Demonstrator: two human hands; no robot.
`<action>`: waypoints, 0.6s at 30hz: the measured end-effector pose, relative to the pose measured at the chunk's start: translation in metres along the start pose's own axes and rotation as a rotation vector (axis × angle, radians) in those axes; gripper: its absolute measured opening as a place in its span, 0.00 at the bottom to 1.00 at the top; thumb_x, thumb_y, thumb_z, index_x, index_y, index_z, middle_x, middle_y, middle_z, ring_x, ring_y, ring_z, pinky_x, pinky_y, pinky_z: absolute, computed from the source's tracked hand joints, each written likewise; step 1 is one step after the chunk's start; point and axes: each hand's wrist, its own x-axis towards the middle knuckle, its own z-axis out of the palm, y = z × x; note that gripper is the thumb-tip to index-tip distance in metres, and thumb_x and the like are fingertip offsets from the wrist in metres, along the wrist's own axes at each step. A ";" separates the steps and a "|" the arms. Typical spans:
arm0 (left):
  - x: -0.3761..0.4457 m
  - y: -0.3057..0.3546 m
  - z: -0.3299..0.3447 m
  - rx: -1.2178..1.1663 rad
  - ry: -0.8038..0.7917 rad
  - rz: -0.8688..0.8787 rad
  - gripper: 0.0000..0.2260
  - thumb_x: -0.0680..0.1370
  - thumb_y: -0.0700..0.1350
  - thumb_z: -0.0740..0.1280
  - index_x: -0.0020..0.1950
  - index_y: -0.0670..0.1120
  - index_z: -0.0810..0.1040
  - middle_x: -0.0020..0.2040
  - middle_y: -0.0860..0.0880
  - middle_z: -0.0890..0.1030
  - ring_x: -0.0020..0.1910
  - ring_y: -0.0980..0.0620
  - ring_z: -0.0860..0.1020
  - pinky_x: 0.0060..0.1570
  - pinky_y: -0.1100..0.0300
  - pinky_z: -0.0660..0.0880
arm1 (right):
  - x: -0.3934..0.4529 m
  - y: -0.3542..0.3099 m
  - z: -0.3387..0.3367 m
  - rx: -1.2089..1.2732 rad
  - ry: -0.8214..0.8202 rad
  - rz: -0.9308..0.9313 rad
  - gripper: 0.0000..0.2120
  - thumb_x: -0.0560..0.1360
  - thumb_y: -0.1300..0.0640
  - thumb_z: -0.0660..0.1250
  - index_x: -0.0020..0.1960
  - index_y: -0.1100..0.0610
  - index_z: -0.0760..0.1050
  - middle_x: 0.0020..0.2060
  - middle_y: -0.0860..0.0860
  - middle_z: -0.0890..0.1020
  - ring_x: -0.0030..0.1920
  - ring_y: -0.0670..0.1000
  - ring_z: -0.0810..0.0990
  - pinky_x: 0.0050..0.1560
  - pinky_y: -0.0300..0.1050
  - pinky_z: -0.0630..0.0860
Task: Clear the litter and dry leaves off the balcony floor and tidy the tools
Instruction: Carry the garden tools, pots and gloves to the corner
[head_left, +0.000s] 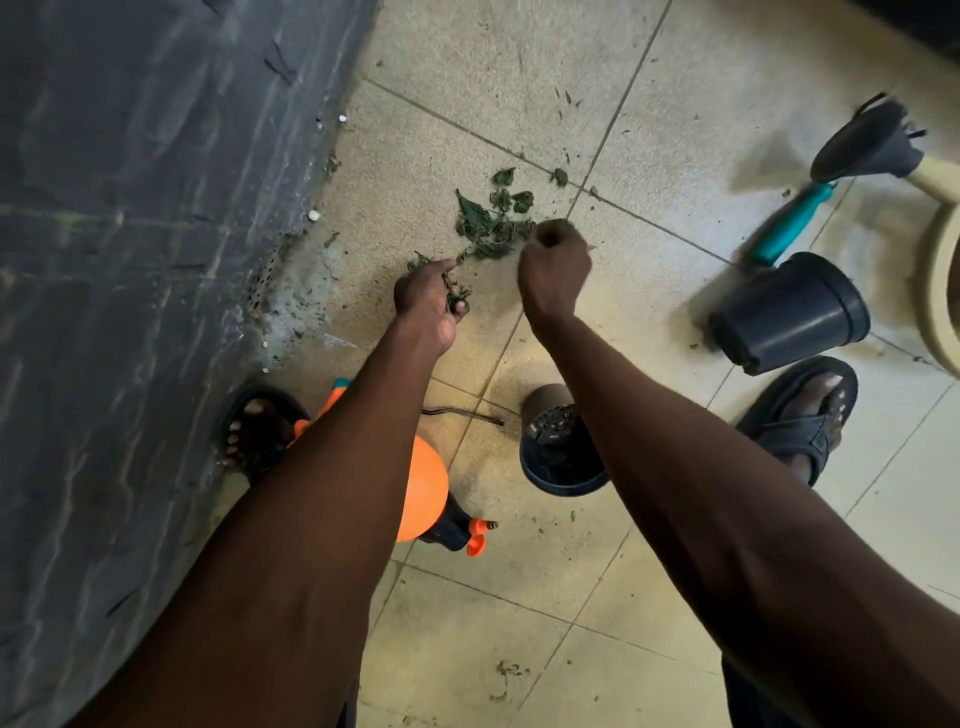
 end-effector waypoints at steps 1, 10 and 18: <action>0.001 0.001 -0.002 -0.013 -0.005 -0.004 0.03 0.79 0.36 0.64 0.48 0.43 0.77 0.34 0.49 0.71 0.30 0.54 0.67 0.25 0.62 0.62 | 0.000 0.006 -0.005 -0.023 0.095 -0.008 0.15 0.75 0.67 0.58 0.59 0.64 0.75 0.54 0.54 0.78 0.50 0.50 0.77 0.48 0.40 0.75; 0.002 0.006 0.008 0.011 -0.034 0.032 0.04 0.78 0.37 0.65 0.44 0.43 0.78 0.35 0.49 0.72 0.30 0.55 0.68 0.25 0.63 0.63 | 0.003 0.045 0.023 -0.344 -0.253 -0.346 0.33 0.83 0.46 0.48 0.78 0.62 0.38 0.78 0.59 0.39 0.77 0.58 0.36 0.75 0.52 0.34; 0.008 0.013 0.005 -0.012 0.023 0.030 0.03 0.79 0.38 0.65 0.51 0.42 0.78 0.38 0.48 0.71 0.33 0.52 0.68 0.27 0.62 0.63 | 0.047 0.032 -0.006 -0.273 -0.022 -0.282 0.43 0.79 0.33 0.51 0.79 0.59 0.36 0.79 0.54 0.38 0.78 0.53 0.37 0.78 0.58 0.41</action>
